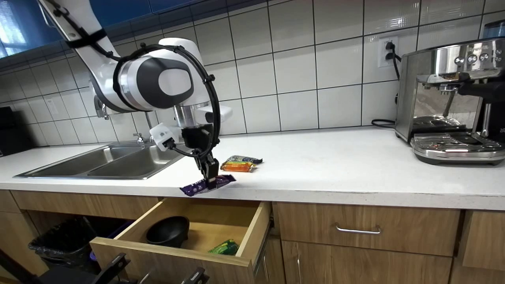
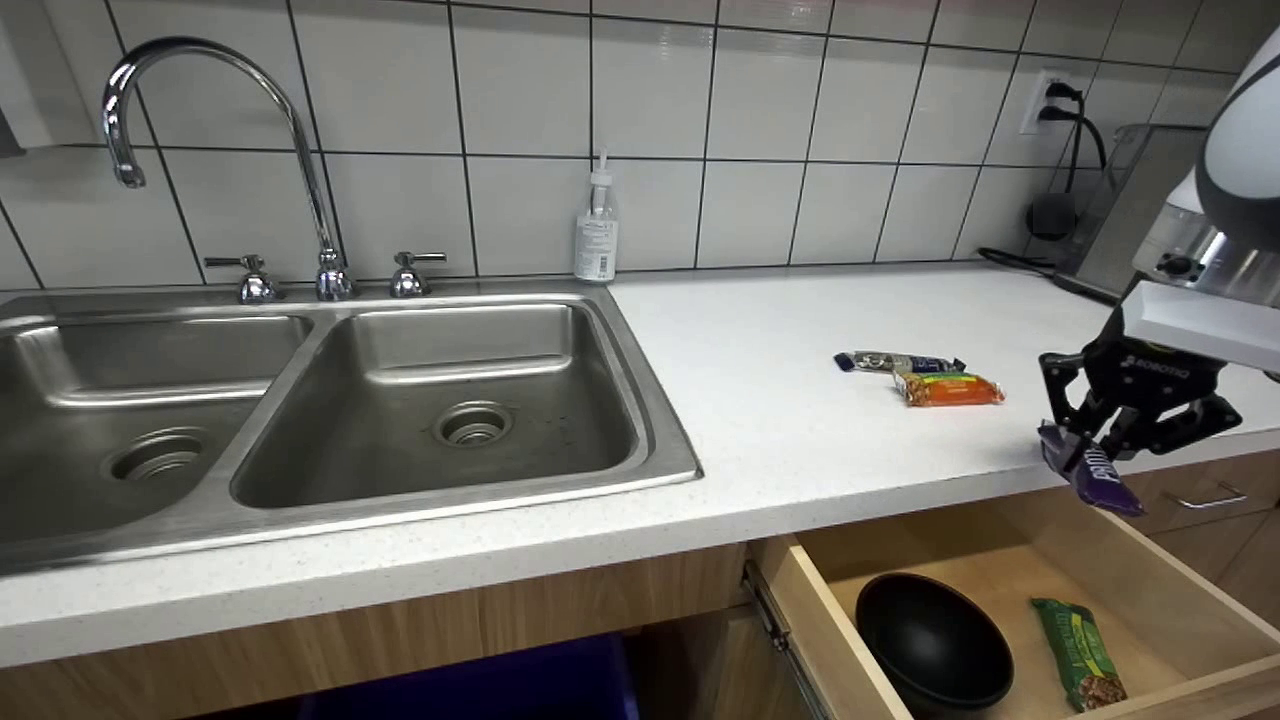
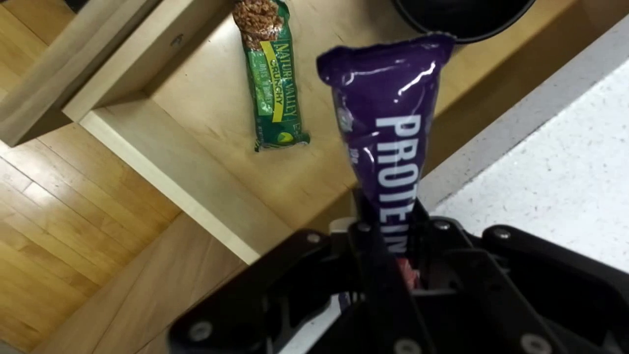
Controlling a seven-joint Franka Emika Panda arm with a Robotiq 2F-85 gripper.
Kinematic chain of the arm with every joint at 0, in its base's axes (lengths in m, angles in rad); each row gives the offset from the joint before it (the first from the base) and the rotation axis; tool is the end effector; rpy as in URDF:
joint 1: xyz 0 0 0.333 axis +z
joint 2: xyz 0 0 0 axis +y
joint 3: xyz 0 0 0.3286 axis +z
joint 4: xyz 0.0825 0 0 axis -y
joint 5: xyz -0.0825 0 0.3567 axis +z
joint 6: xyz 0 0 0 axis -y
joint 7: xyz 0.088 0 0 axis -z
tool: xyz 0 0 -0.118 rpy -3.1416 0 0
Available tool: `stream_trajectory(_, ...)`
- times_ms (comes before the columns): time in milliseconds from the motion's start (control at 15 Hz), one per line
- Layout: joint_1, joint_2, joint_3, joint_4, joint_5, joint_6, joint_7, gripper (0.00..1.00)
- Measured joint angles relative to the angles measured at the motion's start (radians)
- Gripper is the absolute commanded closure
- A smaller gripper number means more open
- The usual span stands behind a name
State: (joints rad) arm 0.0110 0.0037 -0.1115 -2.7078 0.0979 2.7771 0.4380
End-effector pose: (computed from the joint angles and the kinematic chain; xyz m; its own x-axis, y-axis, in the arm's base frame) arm 0.4004 -0.0443 0.2594 0.8073 -0.5887 0.0406 -0.5860 -0.8078 -0.0636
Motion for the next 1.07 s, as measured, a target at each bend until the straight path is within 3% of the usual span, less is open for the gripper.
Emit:
stream_trajectory(333,-0.027,-0.009,-0.001,-0.072,0.0,0.065,0.001,0.96)
stream_trajectory(1067,-0.06,0.061,-0.013,-0.073,0.0,0.103,0.026,0.96)
